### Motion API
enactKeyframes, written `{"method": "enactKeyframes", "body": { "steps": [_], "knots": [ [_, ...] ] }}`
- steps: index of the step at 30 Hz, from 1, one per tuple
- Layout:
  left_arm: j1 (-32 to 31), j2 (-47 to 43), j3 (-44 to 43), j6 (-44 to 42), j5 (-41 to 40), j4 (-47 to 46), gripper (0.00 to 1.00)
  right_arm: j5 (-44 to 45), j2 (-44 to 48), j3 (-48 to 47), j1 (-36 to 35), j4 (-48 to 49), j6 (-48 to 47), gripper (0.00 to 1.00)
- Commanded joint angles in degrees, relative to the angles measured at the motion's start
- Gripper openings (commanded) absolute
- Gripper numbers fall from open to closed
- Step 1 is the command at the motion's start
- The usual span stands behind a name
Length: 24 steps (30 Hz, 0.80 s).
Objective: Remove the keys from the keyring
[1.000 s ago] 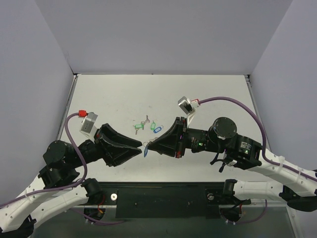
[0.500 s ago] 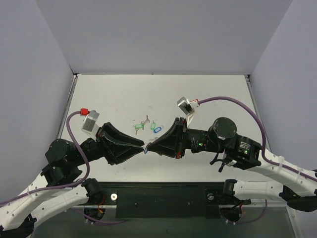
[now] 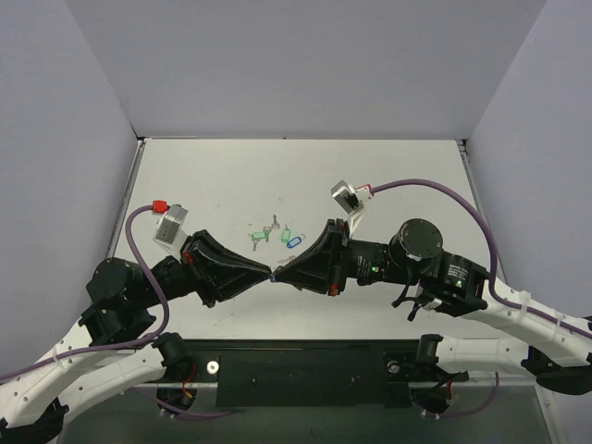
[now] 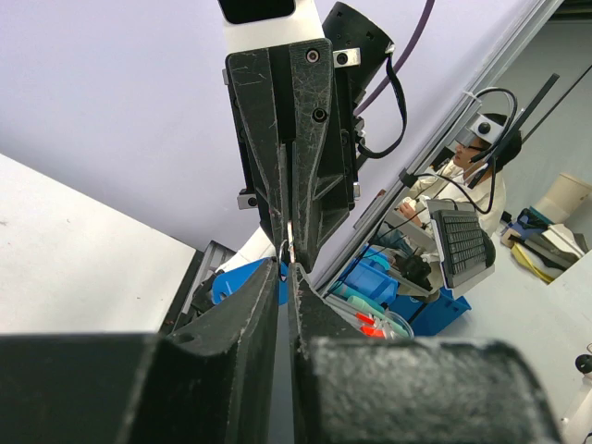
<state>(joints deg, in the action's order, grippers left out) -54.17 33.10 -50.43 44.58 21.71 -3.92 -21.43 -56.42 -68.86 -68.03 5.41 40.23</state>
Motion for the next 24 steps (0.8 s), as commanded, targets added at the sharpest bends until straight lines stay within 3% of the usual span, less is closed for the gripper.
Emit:
{"method": "enactKeyframes", "body": {
  "steps": [1,5,16,24],
  "knots": [
    [-0.1,0.6,-1.3,0.2,0.8,-2.8,0.15,-1.2,0.9,0.2,-0.7,4.3,0.1,0.00],
    [-0.1,1.2,-1.9,0.2,0.9,-1.7,0.00,-1.2,0.8,0.2,-0.7,4.1,-0.1,0.00],
    [-0.5,1.9,-4.3,-0.5,2.4,3.8,0.00,-1.4,-0.2,-1.9,-0.8,-1.9,-1.6,0.00],
    [-0.6,4.6,-8.6,-2.2,5.9,15.0,0.00,-2.3,-1.1,-4.5,-0.9,-9.9,-4.5,0.00]
  ]
}}
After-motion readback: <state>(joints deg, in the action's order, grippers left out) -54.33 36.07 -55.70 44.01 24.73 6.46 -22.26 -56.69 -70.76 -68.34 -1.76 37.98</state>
